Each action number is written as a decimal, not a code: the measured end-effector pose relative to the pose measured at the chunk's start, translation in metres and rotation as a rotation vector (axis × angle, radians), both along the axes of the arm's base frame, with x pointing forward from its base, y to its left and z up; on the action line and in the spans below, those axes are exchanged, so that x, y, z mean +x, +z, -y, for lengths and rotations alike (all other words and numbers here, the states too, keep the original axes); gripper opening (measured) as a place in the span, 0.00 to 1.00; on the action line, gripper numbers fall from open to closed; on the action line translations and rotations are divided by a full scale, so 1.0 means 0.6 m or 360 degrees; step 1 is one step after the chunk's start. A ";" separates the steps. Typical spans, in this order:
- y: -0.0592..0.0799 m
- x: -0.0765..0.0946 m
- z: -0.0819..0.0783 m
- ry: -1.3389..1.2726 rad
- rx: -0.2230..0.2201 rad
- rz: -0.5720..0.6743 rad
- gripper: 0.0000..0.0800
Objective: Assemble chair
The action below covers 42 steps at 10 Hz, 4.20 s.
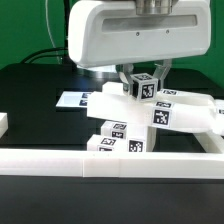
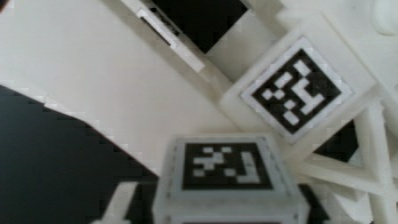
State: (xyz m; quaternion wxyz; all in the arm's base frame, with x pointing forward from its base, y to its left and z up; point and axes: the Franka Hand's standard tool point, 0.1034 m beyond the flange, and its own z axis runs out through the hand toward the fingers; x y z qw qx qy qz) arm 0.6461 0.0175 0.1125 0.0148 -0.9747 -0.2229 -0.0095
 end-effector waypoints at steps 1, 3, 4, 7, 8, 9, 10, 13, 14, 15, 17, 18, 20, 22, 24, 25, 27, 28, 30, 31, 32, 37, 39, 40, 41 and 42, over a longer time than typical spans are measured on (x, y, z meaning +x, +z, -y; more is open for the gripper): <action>0.000 0.000 0.000 -0.0075 0.0003 -0.0002 0.33; -0.001 -0.001 -0.001 -0.0415 0.0007 -0.0015 0.33; -0.001 -0.001 -0.001 -0.0528 0.0009 -0.0019 0.33; -0.002 0.002 0.002 -0.1074 0.0037 -0.0011 0.34; -0.002 0.002 0.002 -0.1100 0.0038 -0.0012 0.34; -0.001 0.002 0.001 -0.1263 0.0043 -0.0019 0.34; -0.001 0.002 0.001 -0.1333 0.0046 -0.0022 0.34; -0.002 0.001 0.004 -0.1944 0.0111 -0.0062 0.34; -0.001 0.001 0.001 -0.2097 0.0117 -0.0067 0.34; -0.001 0.001 0.000 -0.2146 0.0123 -0.0060 0.34; -0.002 0.001 0.000 -0.2072 0.0119 -0.0056 0.34; 0.000 0.002 -0.001 -0.2023 0.0110 -0.0058 0.46; 0.005 0.007 -0.009 -0.1729 0.0093 -0.0035 0.76; 0.003 0.007 -0.006 -0.1541 0.0086 -0.0025 0.80; 0.001 0.006 -0.005 -0.1174 0.0075 -0.0007 0.81; 0.001 0.006 -0.008 -0.1064 0.0073 -0.0001 0.81; 0.000 0.005 -0.011 -0.0896 0.0071 0.0005 0.81; 0.000 0.005 -0.012 -0.0830 0.0069 0.0008 0.81; -0.001 0.005 -0.010 -0.0602 0.0061 0.0021 0.81; -0.001 0.005 -0.009 -0.0484 0.0055 0.0029 0.81; -0.001 0.005 -0.009 -0.0406 0.0052 0.0033 0.81; -0.001 0.005 -0.007 -0.0380 0.0051 0.0034 0.44; -0.001 0.005 -0.007 -0.0431 0.0053 0.0032 0.35; -0.001 0.005 -0.007 -0.0436 0.0053 0.0031 0.35; -0.001 0.005 -0.008 -0.0563 0.0066 0.0024 0.35; -0.002 0.005 -0.008 -0.0723 0.0072 0.0017 0.35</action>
Offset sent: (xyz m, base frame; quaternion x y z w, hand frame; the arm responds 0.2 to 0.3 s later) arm -0.0066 0.0004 -0.0027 0.0026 -0.0044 0.1977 0.9802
